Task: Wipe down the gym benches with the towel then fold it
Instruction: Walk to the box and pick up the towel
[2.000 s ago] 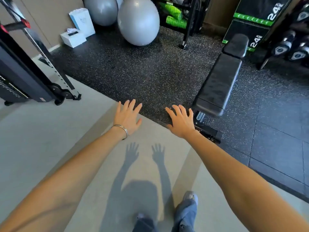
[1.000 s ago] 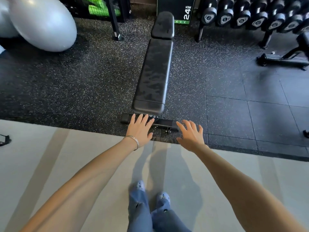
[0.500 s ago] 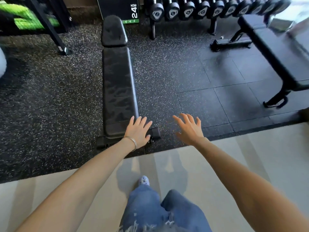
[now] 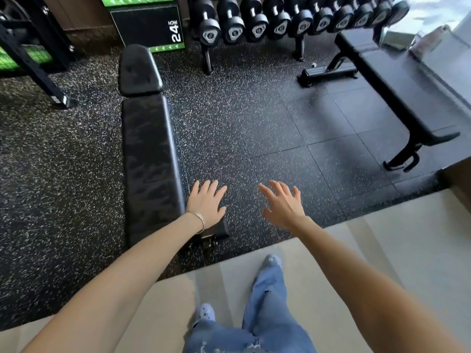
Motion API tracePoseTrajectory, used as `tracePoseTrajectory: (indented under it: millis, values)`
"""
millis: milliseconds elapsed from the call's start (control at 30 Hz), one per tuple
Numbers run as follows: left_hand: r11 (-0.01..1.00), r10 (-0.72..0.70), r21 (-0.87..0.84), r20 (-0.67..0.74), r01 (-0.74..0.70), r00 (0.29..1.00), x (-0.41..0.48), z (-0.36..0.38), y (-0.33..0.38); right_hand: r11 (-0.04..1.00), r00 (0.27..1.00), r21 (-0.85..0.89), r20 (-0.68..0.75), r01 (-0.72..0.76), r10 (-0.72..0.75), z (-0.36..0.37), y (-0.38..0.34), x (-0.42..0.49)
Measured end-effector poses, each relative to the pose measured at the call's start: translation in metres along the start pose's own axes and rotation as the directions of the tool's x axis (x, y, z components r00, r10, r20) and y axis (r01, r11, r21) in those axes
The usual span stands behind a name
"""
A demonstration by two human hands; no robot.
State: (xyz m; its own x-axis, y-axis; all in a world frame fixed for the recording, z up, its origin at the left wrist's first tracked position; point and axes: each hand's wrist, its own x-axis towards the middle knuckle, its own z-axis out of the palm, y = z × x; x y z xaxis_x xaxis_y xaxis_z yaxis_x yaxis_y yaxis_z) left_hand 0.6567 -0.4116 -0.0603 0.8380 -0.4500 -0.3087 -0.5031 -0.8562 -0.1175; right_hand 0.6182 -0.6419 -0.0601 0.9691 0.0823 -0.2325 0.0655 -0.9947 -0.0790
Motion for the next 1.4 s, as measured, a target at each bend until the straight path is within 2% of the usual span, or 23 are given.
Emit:
tracePoseTrajectory:
  millis: [133, 333, 567, 933, 1200, 1400]
  values:
    - [0.999, -0.043, -0.022, 0.036, 0.044, 0.998, 0.056, -0.024, 0.024, 0.999, 0.999, -0.005, 0.005, 0.033, -0.033, -0.021, 0.055, 0.044]
    - [0.983, -0.145, -0.121, -0.026, 0.141, 0.989, 0.145, -0.067, 0.066, 0.999, 0.998, -0.036, 0.05, 0.035, -0.033, -0.053, 0.141, 0.101]
    - [0.938, -0.256, -0.246, -0.015, 0.244, 0.967, 0.211, -0.095, 0.091, 0.991, 0.992, -0.058, 0.047, 0.117, -0.114, -0.074, 0.181, 0.161]
    - [0.932, -0.297, -0.196, 0.064, 0.304, 0.953, 0.299, -0.113, 0.045, 0.974, 0.973, -0.059, 0.089, 0.22, -0.214, -0.097, 0.192, 0.272]
    - [0.936, -0.298, -0.18, 0.046, 0.302, 0.953, 0.385, -0.144, -0.028, 0.972, 0.97, -0.038, 0.08, 0.233, -0.229, -0.134, 0.185, 0.389]
    - [0.918, -0.331, -0.194, 0.106, 0.346, 0.938, 0.44, -0.154, -0.065, 0.963, 0.96, -0.045, 0.108, 0.265, -0.259, -0.146, 0.188, 0.462]
